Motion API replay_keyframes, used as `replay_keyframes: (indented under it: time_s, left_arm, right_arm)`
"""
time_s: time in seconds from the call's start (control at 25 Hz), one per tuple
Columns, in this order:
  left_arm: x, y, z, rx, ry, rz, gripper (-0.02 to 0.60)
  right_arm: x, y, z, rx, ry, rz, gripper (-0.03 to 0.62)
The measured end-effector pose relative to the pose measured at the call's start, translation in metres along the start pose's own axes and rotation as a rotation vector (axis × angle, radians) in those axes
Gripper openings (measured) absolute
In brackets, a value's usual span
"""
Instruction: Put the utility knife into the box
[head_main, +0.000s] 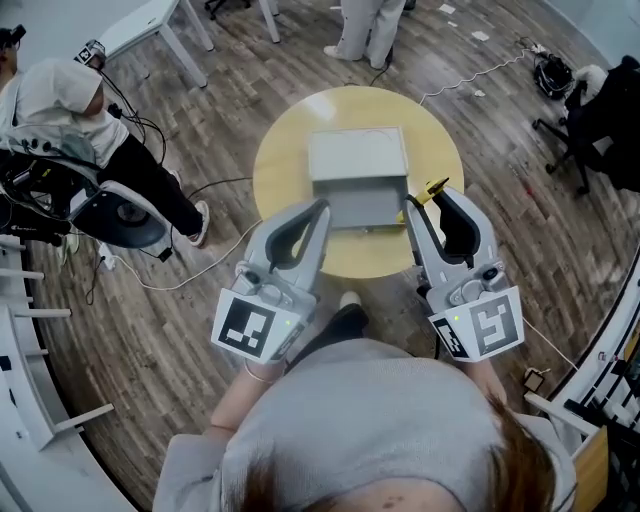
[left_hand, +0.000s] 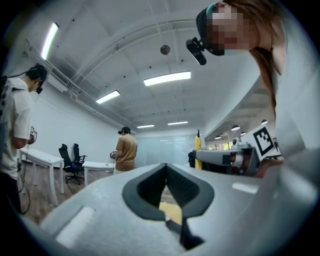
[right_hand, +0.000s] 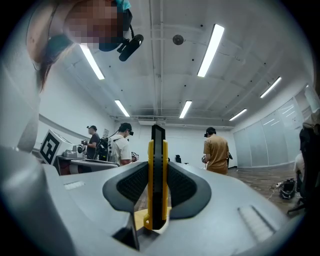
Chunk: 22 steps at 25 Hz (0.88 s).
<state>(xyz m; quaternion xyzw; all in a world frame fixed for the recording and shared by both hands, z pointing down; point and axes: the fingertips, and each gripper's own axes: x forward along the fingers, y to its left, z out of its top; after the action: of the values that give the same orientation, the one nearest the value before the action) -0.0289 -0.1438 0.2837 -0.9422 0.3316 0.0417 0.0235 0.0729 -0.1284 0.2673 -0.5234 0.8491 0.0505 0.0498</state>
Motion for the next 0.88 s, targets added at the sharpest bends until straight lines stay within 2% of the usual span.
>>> replay_keyframes:
  time_s: [0.2,0.56,0.88]
  left_arm:
    - [0.03,0.042,0.015,-0.022,0.017,-0.009,-0.003]
    - [0.054,0.055,0.015,-0.028,0.016,-0.02,-0.003]
    - [0.078,0.061,0.019,-0.016,0.02,0.0,-0.003]
  right_arm:
    - [0.048,-0.015,0.013,-0.001,0.03,0.005,0.12]
    - [0.067,-0.031,0.016,0.005,0.034,-0.003,0.12]
    - [0.078,-0.052,0.019,0.017,0.03,0.005,0.12]
